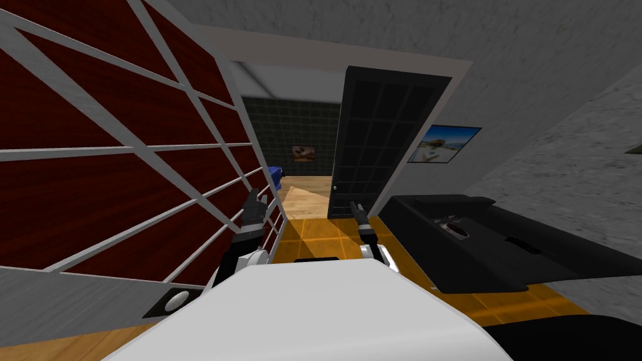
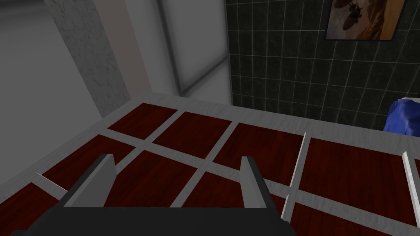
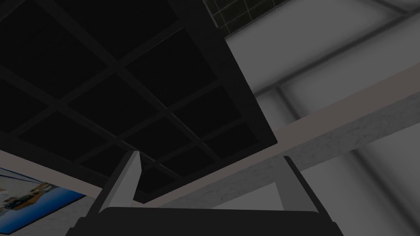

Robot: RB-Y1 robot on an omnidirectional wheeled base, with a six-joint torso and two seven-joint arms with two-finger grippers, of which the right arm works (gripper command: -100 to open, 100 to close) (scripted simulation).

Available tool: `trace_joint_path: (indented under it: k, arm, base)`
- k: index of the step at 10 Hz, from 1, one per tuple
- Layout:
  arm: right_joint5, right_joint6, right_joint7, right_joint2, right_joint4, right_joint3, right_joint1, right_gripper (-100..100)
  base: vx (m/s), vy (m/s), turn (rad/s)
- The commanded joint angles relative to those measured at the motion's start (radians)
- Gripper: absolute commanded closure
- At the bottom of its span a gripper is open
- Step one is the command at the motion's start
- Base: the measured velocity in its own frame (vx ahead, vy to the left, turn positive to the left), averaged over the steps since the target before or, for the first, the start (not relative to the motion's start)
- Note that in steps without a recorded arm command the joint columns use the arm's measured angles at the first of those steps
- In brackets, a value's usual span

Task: Pull the door open

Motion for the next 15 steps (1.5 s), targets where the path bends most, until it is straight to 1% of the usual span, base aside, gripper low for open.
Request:
trace_joint_path:
  k: [1,10,15]
  arm:
    - [0.014,-0.017,0.034,-0.001,0.046,-0.009,-0.012,-100]
    - [0.086,-0.104,0.2,-0.015,0.303,-0.066,-0.092,-100]
    - [0.122,-0.149,0.285,-0.02,0.436,-0.095,-0.134,-100]
  base:
    - [0.105,0.005,-0.021]
    - [0.098,0.024,-0.02]
    - [0.095,0.018,-0.019]
